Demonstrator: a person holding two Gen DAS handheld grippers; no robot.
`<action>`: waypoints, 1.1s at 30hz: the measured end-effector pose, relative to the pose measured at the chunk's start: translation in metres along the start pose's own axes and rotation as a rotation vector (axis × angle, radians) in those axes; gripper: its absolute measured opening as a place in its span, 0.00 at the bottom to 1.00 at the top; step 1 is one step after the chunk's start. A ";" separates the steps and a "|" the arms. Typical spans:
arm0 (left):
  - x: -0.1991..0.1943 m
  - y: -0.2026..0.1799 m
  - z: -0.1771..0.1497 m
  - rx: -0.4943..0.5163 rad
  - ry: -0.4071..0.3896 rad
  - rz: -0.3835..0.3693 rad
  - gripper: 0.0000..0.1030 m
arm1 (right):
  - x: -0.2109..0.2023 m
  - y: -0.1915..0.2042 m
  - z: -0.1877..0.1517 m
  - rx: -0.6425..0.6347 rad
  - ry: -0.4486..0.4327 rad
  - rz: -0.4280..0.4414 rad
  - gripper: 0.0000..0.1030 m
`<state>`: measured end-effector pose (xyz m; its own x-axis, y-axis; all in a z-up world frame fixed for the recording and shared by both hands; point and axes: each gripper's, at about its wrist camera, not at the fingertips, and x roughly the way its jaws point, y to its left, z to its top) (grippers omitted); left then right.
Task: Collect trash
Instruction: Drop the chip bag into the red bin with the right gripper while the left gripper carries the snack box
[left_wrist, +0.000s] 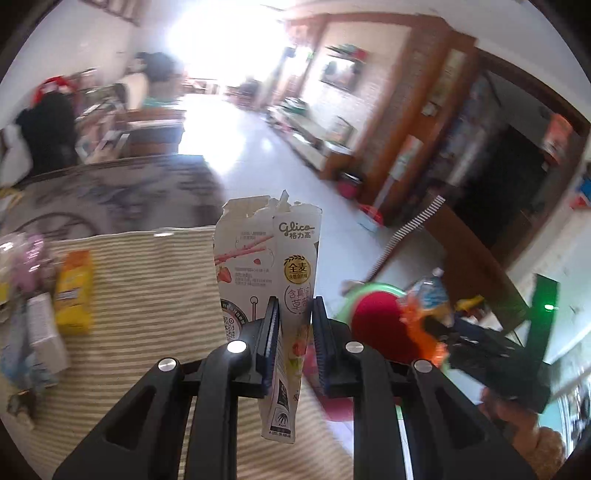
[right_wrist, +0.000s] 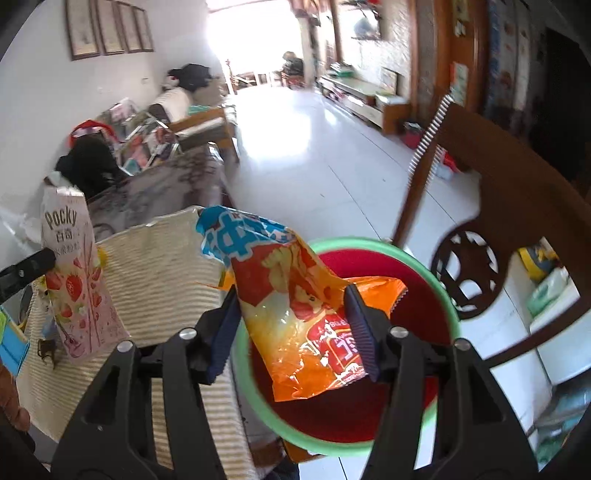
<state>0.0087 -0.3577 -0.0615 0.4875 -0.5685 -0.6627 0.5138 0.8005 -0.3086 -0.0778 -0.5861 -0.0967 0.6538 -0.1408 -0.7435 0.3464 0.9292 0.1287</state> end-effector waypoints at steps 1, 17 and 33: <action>0.004 -0.013 -0.001 0.013 0.009 -0.018 0.15 | 0.000 -0.006 -0.001 0.003 0.008 -0.005 0.67; 0.053 -0.098 -0.016 0.145 0.155 -0.192 0.15 | 0.029 -0.046 0.020 0.003 0.082 -0.033 0.90; 0.054 -0.099 -0.010 0.203 0.124 -0.181 0.86 | 0.016 -0.065 0.024 0.064 0.039 -0.099 0.90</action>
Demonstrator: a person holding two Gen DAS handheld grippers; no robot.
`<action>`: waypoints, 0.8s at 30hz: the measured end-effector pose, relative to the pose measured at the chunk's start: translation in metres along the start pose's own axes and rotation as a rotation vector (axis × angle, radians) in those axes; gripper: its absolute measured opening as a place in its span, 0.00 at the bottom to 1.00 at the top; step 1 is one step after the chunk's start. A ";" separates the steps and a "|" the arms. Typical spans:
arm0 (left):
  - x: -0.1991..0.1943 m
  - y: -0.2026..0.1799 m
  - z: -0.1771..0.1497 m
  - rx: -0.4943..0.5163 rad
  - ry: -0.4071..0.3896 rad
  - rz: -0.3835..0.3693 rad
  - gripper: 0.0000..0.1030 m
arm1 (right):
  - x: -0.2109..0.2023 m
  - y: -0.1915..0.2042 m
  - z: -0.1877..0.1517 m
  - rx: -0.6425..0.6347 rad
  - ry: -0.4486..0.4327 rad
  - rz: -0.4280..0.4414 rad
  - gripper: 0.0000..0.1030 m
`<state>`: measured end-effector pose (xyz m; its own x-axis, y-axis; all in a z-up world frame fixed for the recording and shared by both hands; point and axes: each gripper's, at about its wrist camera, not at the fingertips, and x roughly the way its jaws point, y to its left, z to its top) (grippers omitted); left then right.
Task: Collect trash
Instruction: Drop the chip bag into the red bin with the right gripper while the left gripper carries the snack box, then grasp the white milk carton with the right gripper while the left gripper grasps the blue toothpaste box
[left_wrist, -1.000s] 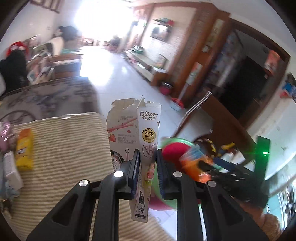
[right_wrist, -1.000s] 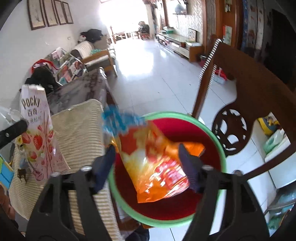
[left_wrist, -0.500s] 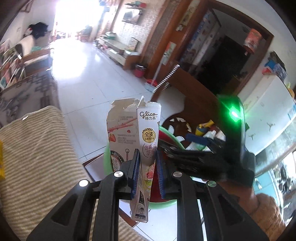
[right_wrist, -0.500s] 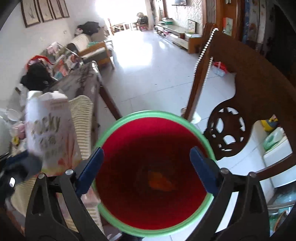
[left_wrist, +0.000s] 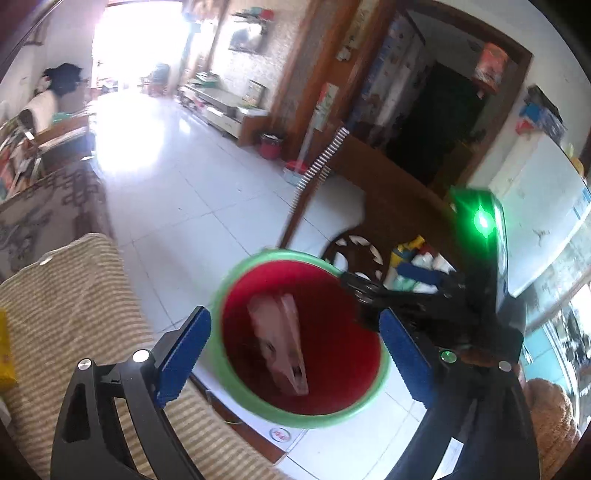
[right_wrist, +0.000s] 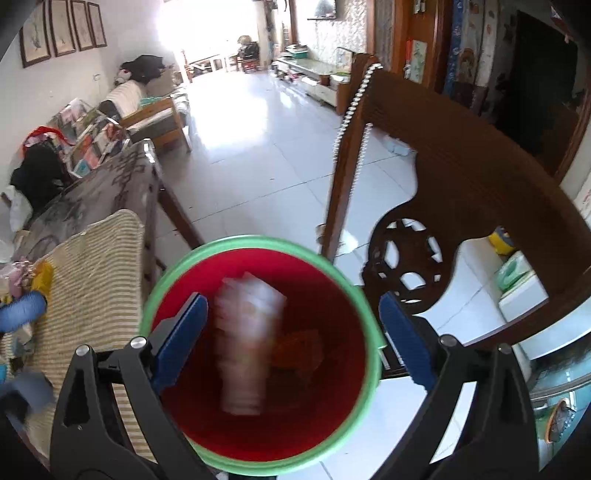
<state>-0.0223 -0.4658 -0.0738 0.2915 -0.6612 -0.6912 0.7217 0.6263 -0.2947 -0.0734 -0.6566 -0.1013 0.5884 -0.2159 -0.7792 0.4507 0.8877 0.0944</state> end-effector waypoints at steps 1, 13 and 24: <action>-0.008 0.010 0.001 -0.024 -0.010 0.017 0.86 | 0.000 0.004 0.002 -0.002 -0.004 0.019 0.90; -0.119 0.153 -0.041 -0.307 -0.150 0.426 0.86 | 0.002 0.150 0.013 -0.218 0.003 0.332 0.90; -0.186 0.249 -0.116 -0.558 -0.152 0.625 0.86 | 0.012 0.276 -0.019 -0.417 0.112 0.507 0.90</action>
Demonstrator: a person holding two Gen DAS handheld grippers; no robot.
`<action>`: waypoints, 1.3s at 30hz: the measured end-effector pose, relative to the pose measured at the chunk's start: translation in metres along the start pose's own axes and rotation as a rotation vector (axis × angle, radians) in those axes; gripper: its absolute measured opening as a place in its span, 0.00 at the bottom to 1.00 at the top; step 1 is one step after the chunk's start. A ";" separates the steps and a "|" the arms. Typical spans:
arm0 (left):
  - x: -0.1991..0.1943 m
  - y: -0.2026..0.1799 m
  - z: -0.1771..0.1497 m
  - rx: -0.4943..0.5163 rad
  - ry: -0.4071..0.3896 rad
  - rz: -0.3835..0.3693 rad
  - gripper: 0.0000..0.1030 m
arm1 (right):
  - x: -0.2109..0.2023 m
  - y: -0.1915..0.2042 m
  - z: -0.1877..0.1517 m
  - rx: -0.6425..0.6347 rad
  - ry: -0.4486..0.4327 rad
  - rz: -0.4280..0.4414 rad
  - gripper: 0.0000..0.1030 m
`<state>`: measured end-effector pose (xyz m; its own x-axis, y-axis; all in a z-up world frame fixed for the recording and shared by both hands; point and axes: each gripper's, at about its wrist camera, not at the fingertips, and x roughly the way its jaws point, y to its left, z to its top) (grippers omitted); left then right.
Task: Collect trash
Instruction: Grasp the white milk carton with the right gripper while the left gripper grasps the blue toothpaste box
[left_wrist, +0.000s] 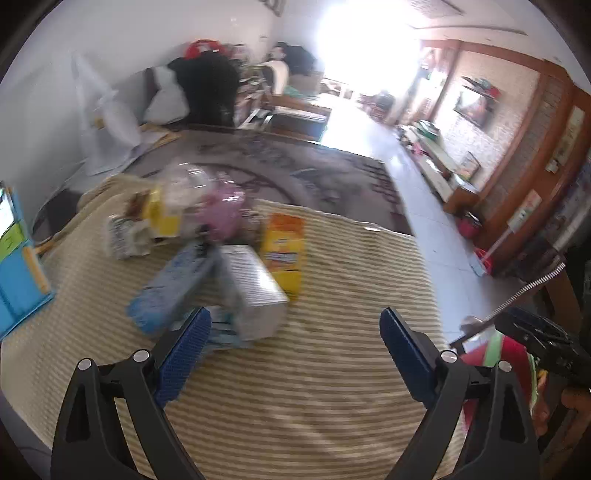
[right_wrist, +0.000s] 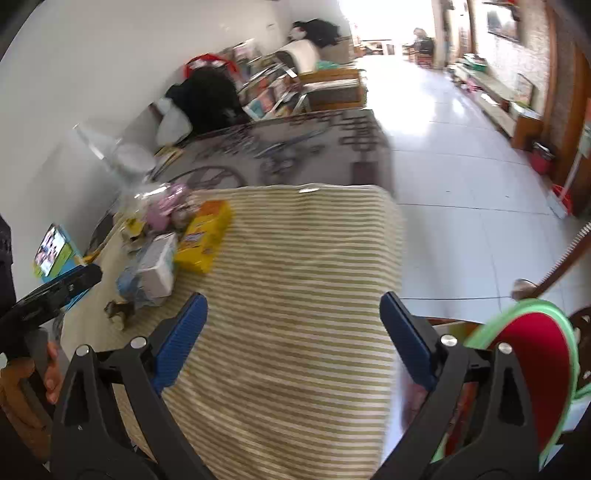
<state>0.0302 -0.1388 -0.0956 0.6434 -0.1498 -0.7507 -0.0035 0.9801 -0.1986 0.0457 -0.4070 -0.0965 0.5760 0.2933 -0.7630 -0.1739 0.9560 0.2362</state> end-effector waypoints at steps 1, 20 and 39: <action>0.001 0.010 0.001 -0.011 -0.001 0.013 0.86 | 0.003 0.007 0.001 -0.008 0.005 0.005 0.90; 0.004 0.136 0.027 -0.050 -0.006 0.126 0.86 | 0.080 0.126 0.016 -0.051 0.084 0.117 0.88; 0.025 0.223 0.027 -0.029 0.087 0.089 0.86 | 0.203 0.207 0.037 -0.170 0.307 0.034 0.62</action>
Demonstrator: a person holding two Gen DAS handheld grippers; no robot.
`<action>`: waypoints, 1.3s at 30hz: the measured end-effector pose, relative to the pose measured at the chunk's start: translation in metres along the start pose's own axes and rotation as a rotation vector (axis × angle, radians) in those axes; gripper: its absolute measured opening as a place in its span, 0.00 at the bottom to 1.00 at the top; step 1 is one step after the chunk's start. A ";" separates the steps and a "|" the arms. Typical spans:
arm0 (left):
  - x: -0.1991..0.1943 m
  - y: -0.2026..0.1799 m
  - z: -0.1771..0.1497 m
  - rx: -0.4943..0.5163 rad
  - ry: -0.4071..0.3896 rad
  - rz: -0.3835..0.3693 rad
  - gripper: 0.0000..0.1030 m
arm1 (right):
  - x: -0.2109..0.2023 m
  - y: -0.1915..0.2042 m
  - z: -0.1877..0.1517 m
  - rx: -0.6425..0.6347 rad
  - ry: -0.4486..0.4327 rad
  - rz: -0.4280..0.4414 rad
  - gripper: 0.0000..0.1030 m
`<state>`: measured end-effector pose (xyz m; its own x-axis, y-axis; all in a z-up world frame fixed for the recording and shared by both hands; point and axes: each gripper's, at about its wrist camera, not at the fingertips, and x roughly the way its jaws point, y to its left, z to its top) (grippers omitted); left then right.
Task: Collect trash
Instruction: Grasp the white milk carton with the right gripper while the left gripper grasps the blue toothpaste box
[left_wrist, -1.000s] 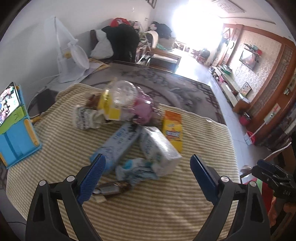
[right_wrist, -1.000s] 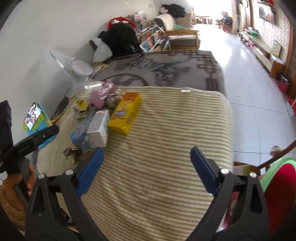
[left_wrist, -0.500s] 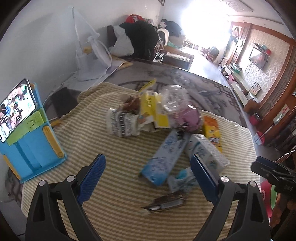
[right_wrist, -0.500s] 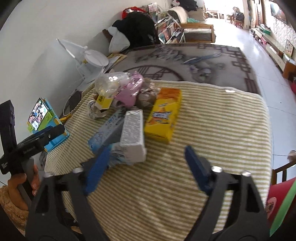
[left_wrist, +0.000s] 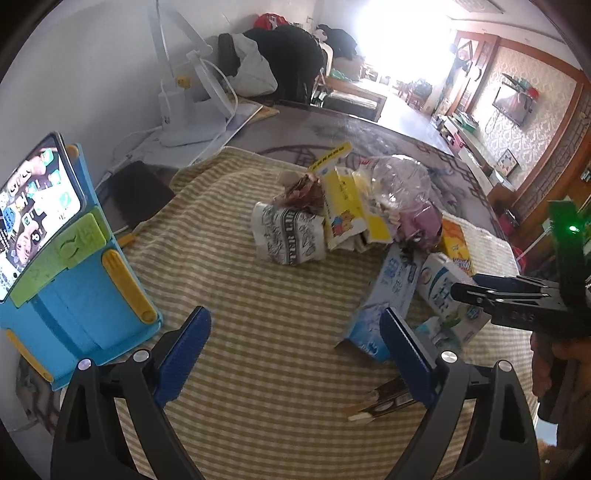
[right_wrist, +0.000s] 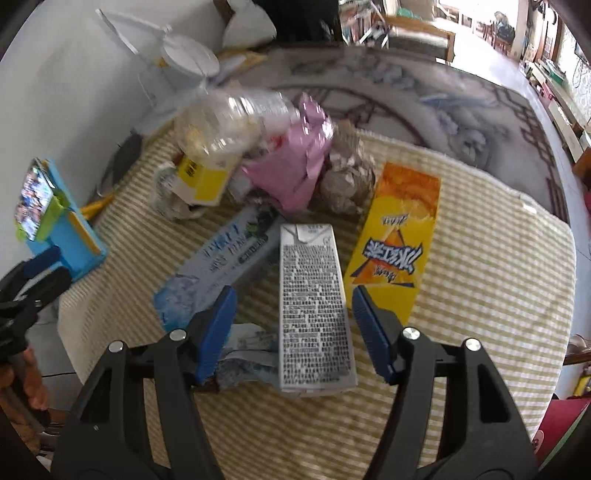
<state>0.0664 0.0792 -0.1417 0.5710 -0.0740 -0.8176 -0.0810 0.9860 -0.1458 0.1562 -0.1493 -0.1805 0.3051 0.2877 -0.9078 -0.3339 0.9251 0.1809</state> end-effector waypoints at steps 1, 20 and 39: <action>0.002 0.002 -0.001 0.003 0.005 -0.002 0.86 | 0.003 0.000 -0.001 -0.001 0.014 -0.008 0.60; 0.092 -0.077 0.014 0.227 0.184 -0.181 0.70 | -0.038 -0.010 -0.050 0.061 0.020 -0.025 0.35; 0.127 -0.106 0.009 0.239 0.242 -0.128 0.48 | -0.061 -0.022 -0.056 0.169 -0.086 -0.001 0.35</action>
<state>0.1546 -0.0333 -0.2253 0.3521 -0.2045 -0.9133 0.1884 0.9714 -0.1449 0.0953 -0.2015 -0.1500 0.3826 0.2996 -0.8740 -0.1806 0.9520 0.2473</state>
